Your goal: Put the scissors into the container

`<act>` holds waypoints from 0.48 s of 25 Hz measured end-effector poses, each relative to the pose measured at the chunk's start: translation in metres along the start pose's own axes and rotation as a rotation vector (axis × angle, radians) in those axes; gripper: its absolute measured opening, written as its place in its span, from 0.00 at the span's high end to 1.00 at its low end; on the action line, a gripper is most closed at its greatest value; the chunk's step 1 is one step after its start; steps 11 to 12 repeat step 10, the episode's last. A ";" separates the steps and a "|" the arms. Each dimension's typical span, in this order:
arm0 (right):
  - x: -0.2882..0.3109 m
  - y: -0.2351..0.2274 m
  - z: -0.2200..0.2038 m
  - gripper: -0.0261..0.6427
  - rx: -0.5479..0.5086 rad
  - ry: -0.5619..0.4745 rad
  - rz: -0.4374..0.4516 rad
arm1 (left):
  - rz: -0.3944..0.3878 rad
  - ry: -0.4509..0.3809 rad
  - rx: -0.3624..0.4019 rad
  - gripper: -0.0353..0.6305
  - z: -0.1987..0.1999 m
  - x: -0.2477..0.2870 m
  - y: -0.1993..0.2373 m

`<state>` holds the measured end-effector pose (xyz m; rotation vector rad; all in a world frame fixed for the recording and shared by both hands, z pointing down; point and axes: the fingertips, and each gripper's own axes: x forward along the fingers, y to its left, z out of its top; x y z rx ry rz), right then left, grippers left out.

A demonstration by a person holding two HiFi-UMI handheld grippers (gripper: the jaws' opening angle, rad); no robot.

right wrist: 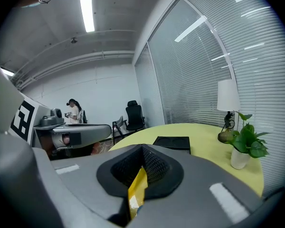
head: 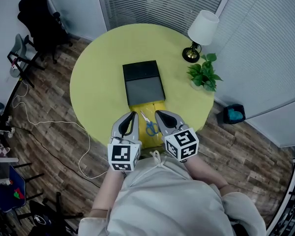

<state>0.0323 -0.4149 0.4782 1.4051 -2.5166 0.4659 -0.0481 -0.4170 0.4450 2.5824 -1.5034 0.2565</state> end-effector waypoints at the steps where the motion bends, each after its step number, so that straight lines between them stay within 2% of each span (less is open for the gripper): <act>1: 0.000 0.001 -0.001 0.96 0.000 0.002 0.002 | -0.001 0.002 -0.001 0.94 -0.001 0.000 -0.001; 12: -0.002 0.003 -0.003 0.96 -0.016 0.036 -0.004 | -0.003 -0.005 -0.003 0.94 0.004 0.001 -0.002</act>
